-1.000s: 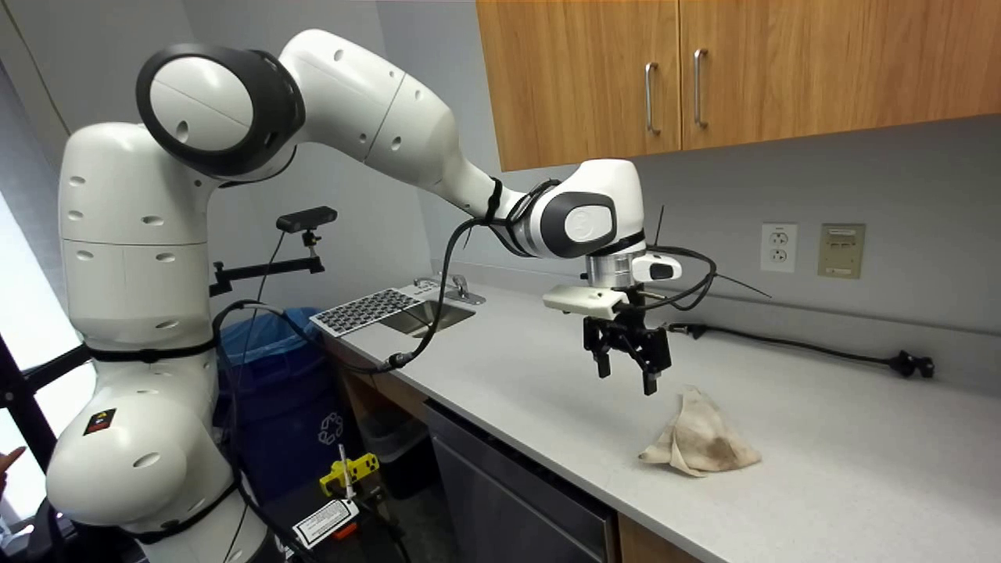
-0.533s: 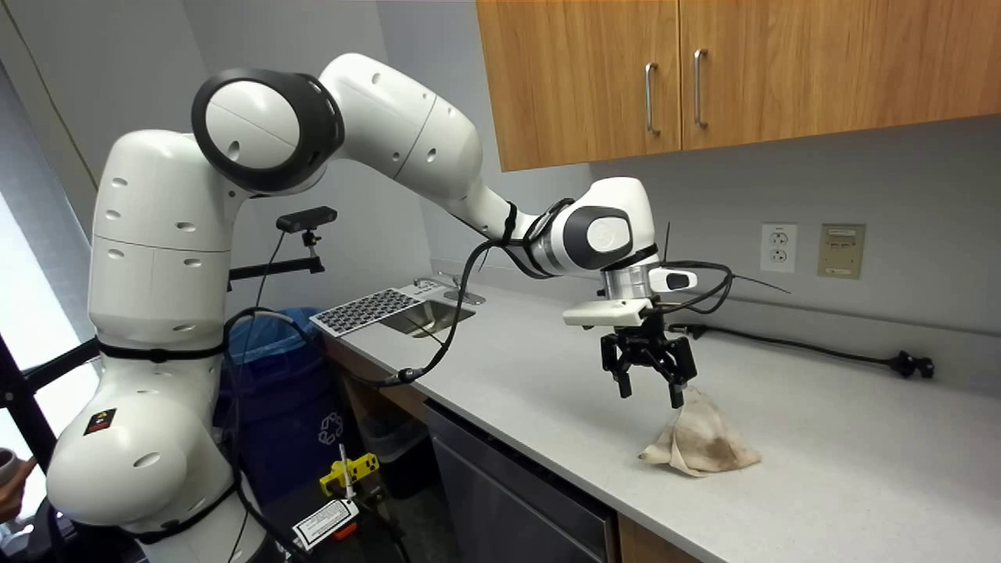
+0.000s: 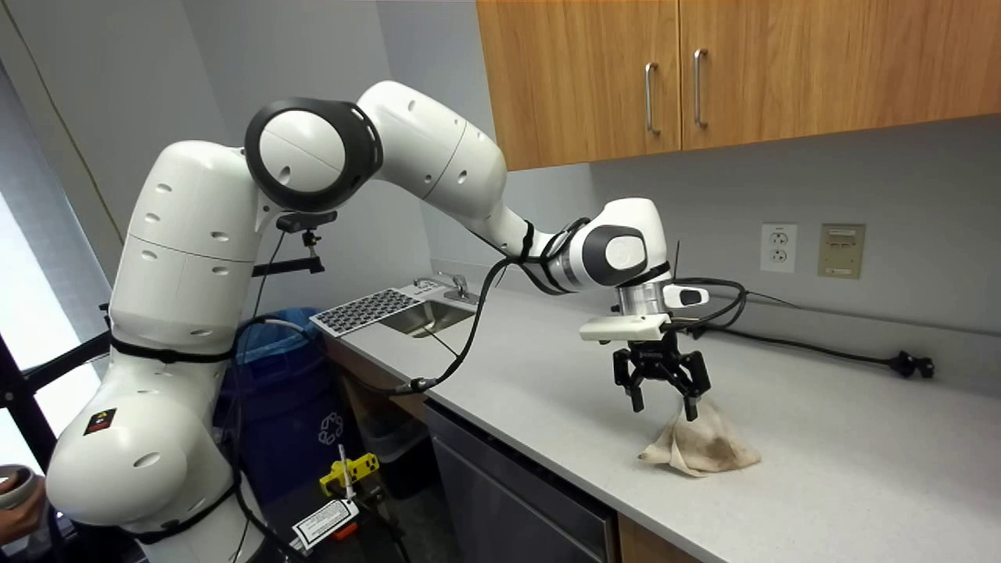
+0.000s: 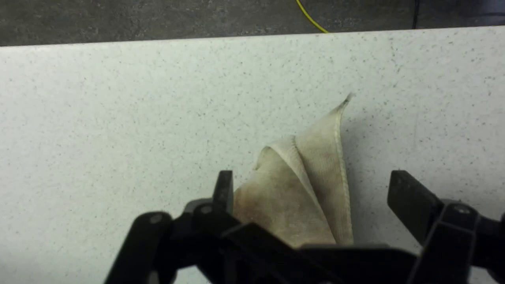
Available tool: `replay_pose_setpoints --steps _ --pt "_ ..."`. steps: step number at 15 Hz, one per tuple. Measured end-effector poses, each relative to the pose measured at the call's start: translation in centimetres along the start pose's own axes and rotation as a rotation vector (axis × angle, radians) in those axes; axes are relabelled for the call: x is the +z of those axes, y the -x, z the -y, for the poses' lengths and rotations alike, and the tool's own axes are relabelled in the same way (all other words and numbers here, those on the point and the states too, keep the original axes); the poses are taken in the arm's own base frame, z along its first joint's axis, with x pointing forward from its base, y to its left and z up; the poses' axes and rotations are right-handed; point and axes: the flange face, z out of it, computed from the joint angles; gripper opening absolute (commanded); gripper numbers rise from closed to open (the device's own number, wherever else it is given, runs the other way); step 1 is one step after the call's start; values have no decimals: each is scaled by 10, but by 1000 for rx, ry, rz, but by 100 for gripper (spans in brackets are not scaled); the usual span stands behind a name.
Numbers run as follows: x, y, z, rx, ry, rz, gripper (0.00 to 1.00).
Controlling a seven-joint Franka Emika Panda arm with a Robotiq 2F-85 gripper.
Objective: Unfold the towel and lay it flat on the countertop
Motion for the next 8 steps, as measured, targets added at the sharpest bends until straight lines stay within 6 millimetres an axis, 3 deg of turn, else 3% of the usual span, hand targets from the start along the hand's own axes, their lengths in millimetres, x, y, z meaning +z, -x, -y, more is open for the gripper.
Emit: replay_pose_setpoints --steps 8 --pt "23 -25 -10 11 9 -2 100"
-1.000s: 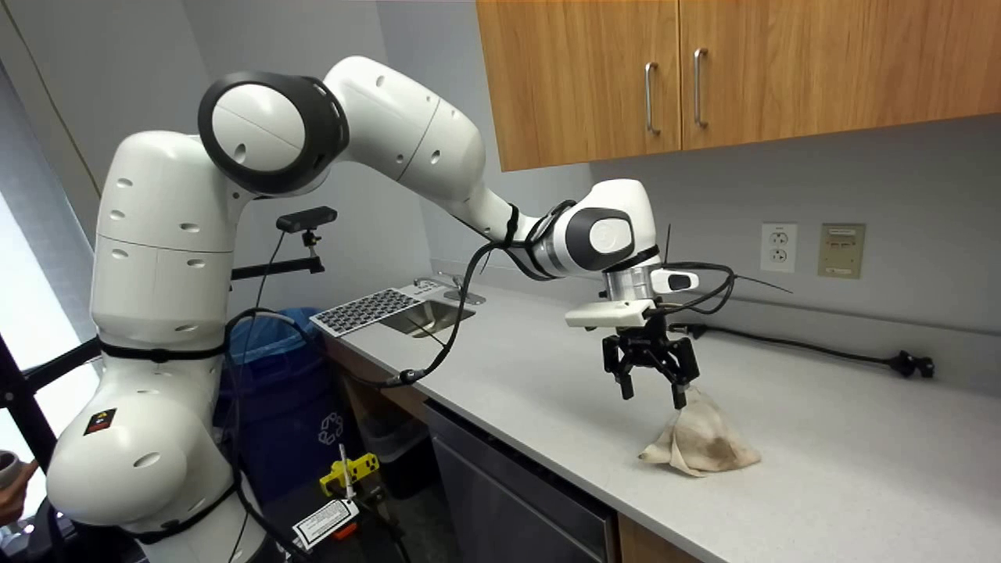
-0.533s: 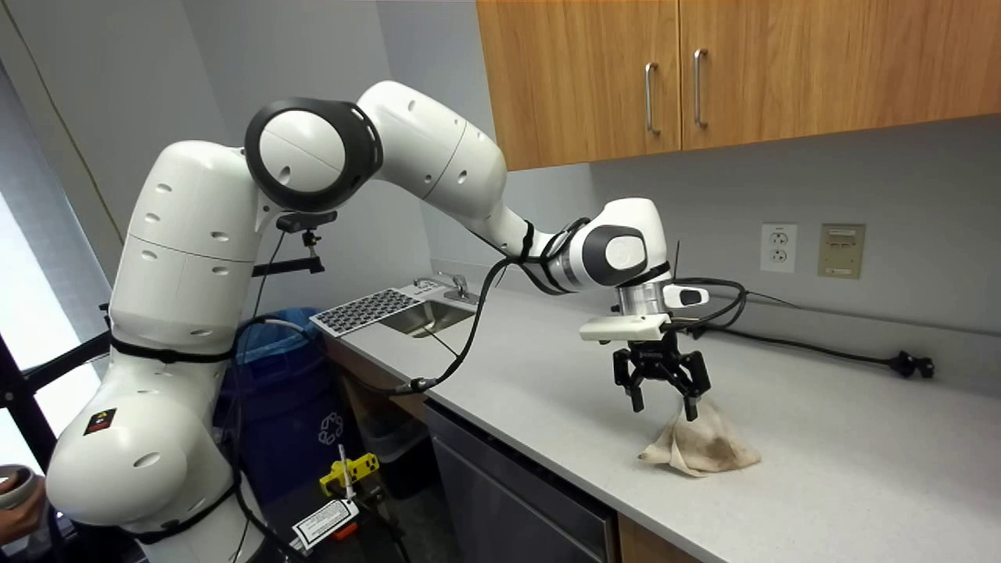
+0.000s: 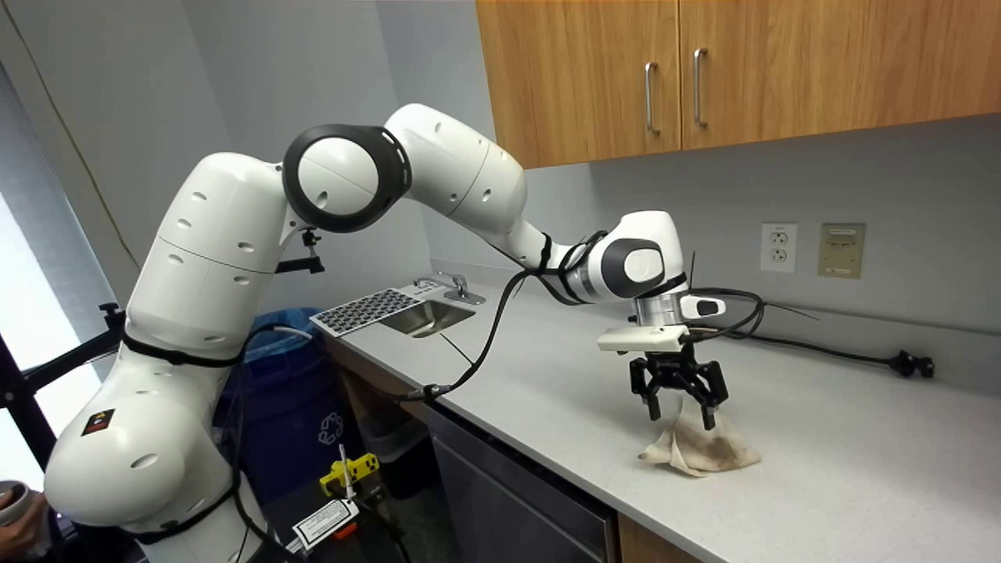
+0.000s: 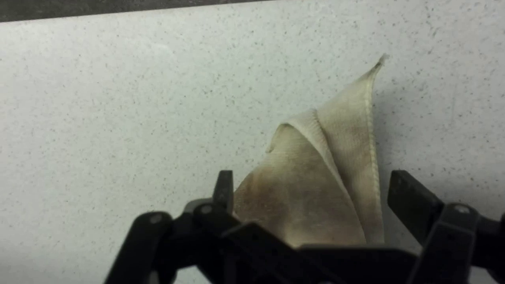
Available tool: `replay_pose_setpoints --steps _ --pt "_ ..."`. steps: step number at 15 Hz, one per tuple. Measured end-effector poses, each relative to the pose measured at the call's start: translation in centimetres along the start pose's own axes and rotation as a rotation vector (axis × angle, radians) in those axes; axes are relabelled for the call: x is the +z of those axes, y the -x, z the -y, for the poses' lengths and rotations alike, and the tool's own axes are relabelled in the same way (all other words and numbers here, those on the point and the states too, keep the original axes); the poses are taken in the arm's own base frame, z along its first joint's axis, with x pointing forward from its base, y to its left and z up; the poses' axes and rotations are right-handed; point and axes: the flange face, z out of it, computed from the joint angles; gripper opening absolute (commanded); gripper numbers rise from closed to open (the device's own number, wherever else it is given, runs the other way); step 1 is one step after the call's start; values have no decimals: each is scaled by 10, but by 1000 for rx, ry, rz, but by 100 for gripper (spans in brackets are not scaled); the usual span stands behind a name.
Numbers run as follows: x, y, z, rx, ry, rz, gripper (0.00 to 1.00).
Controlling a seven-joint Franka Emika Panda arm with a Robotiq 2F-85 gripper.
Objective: Unfold the towel and lay it flat on the countertop
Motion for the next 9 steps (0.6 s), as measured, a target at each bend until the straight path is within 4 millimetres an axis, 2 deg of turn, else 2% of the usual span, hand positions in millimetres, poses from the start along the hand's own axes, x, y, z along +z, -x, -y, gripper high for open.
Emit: replay_pose_setpoints --steps 9 --pt "30 -11 1 -6 12 -24 100"
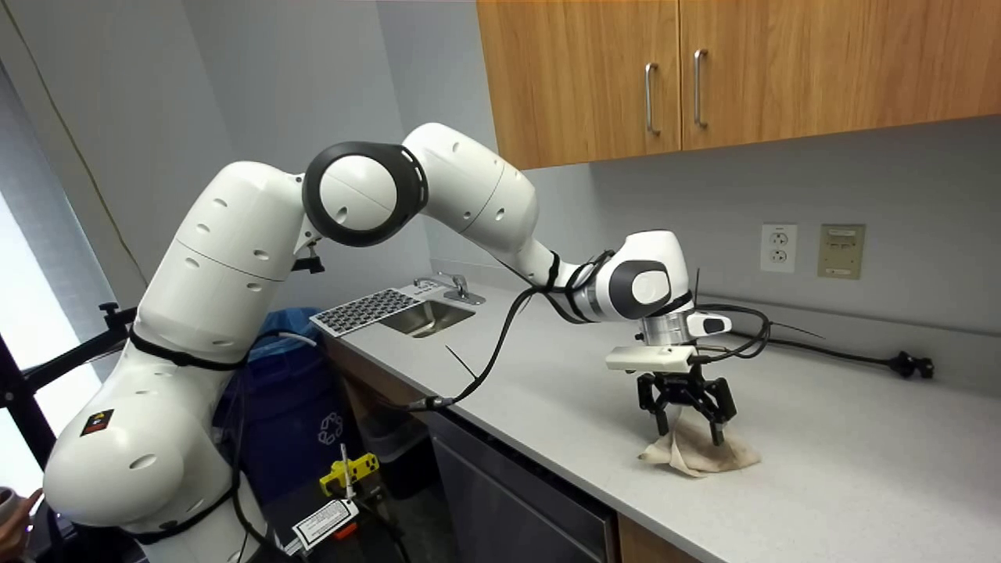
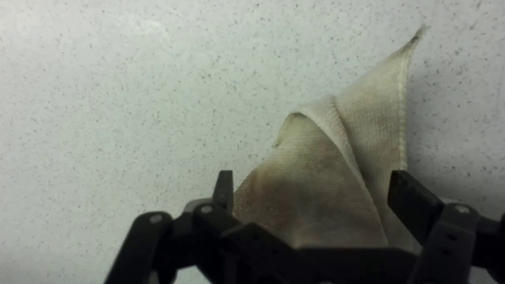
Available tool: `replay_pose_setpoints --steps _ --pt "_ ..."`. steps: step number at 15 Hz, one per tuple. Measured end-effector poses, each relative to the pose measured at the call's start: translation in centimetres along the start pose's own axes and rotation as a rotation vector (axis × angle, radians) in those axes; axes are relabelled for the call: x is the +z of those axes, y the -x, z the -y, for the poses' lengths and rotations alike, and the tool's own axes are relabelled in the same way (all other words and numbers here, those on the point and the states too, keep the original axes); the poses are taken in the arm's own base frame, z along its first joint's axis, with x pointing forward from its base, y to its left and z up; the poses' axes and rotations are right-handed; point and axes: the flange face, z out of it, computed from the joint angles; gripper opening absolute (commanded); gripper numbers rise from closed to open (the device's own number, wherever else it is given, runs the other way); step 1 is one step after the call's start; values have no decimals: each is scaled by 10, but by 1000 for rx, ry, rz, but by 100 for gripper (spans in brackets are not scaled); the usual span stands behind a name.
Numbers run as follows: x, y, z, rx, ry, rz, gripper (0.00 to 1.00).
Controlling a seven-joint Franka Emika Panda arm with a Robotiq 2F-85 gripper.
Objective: Unfold the towel and lay it flat on the countertop
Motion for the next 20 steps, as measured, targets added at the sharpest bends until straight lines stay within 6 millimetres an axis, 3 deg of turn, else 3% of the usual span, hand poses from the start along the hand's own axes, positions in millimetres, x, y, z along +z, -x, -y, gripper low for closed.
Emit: replay_pose_setpoints --steps 7,10,11,16,17,20 --pt "19 -1 -4 9 17 -16 100" --pt "22 -1 -5 22 27 -17 89" --pt "22 -1 -5 26 29 -17 79" --pt "17 -3 -5 42 54 -21 75" --pt "16 -4 -5 44 62 -23 59" --pt "11 -7 -4 48 88 -27 33"
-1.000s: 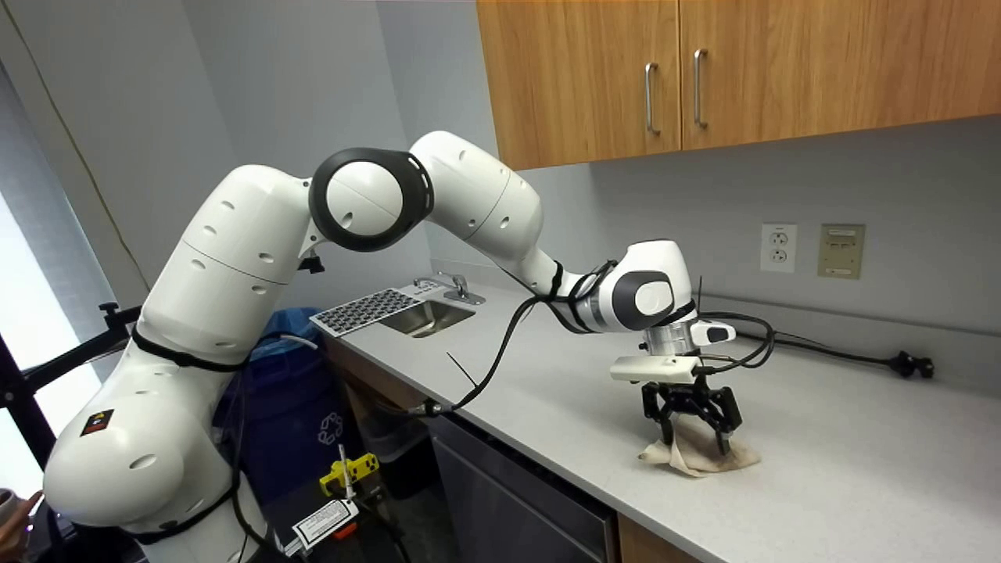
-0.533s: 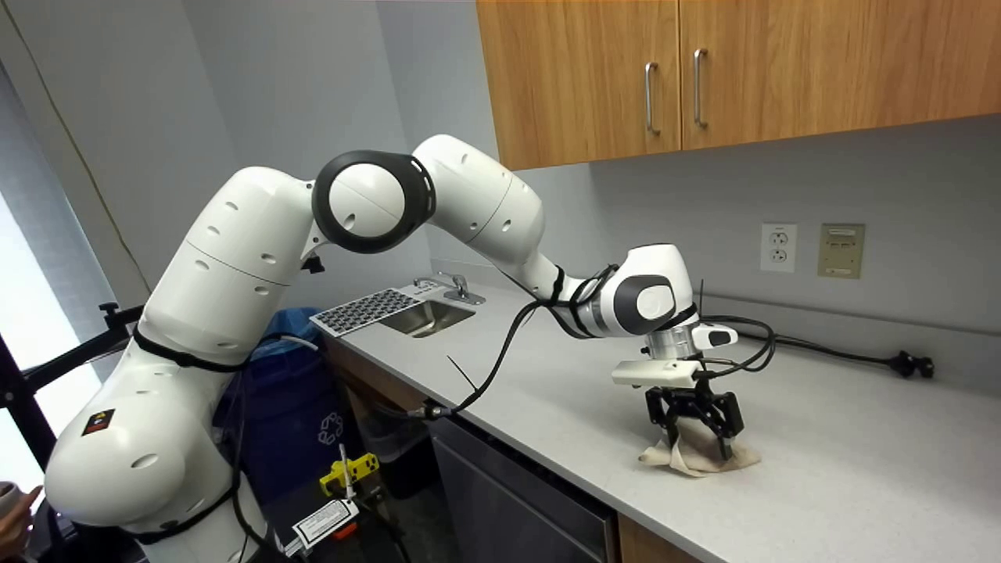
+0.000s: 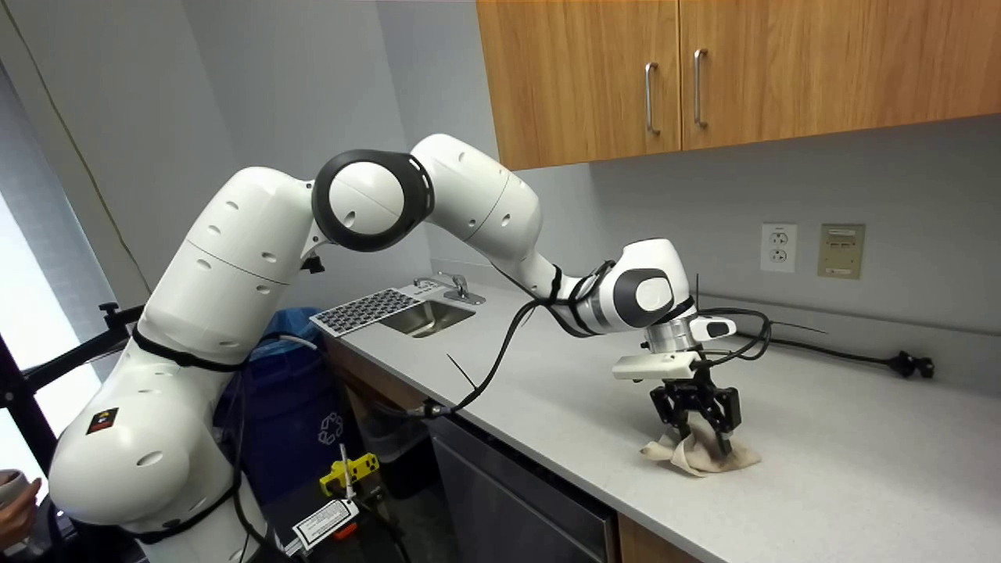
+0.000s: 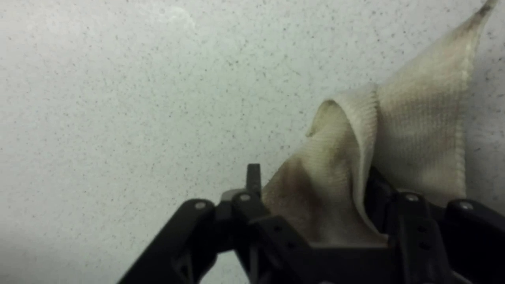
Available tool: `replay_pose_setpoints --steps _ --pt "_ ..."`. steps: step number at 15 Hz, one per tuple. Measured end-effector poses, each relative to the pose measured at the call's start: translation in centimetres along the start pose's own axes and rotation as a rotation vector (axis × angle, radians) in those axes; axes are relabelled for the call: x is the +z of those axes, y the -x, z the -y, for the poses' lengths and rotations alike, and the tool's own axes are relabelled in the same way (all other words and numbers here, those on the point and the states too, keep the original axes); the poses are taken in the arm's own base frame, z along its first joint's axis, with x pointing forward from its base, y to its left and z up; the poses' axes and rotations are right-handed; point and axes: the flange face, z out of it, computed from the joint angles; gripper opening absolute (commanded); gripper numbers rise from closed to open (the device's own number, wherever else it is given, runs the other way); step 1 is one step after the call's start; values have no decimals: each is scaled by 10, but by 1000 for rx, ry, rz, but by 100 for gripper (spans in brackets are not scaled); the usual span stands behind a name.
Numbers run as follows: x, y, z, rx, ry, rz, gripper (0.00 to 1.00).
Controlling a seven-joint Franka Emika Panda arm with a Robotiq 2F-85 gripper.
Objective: Unfold the towel and lay it flat on the countertop
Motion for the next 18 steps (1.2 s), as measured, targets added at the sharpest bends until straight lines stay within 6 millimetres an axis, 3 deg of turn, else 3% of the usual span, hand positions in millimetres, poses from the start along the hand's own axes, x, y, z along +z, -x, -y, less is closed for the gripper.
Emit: replay_pose_setpoints --steps 4,12,15,18 --pt "-6 -4 3 1 12 -11 2" --pt "-19 -7 -1 38 15 -30 1" --pt "-45 -7 -4 76 19 -62 1" --pt "-87 -4 2 107 27 -99 1"
